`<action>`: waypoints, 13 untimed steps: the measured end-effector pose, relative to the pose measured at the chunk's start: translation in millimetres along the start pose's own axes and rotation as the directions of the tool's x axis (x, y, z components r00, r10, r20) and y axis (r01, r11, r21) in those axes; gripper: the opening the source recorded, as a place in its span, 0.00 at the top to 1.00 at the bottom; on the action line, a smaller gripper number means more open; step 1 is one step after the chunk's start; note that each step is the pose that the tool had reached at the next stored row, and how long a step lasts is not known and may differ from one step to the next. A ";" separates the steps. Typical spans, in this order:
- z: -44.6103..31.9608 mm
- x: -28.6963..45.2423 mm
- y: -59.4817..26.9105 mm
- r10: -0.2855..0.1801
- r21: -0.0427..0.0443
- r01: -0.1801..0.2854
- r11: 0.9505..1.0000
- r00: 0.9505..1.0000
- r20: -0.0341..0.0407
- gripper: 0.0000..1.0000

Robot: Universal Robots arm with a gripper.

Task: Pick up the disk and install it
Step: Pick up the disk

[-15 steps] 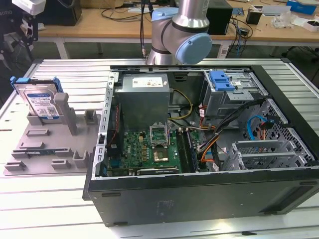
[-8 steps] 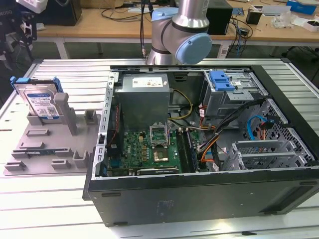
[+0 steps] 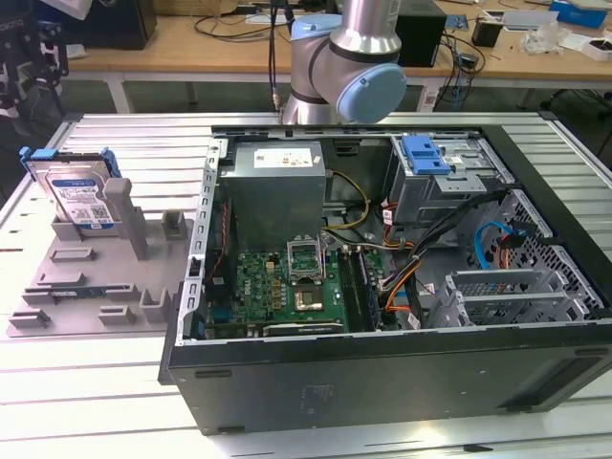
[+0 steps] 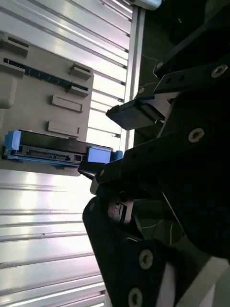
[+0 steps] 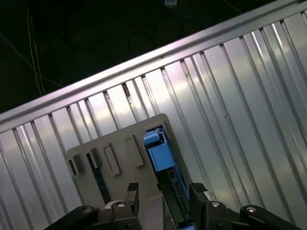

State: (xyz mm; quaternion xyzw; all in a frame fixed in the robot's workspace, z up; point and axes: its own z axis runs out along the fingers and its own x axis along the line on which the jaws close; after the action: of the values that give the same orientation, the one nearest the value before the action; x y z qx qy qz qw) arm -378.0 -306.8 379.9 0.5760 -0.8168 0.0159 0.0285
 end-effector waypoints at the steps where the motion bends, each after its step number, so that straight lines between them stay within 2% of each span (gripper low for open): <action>1: 0.0 0.0 0.0 -0.017 0.002 0.017 1.000 1.000 0.000 0.46; 4: 0.2 0.0 0.0 -0.080 0.008 0.080 0.997 0.997 0.000 0.46; 8: 0.3 0.0 0.0 -0.152 0.014 0.152 0.988 0.988 0.000 0.46; 11: 0.5 0.0 0.0 -0.210 0.019 0.210 0.978 0.978 -0.001 0.46; 12: 0.6 0.0 0.0 -0.248 0.021 0.248 0.969 0.969 -0.002 0.46; 13: 0.6 -0.1 0.0 -0.266 0.022 0.266 0.964 0.964 -0.003 0.46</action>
State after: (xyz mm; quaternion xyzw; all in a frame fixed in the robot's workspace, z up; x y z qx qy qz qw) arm -378.0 -306.8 379.3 0.6806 -0.7319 0.0209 0.0239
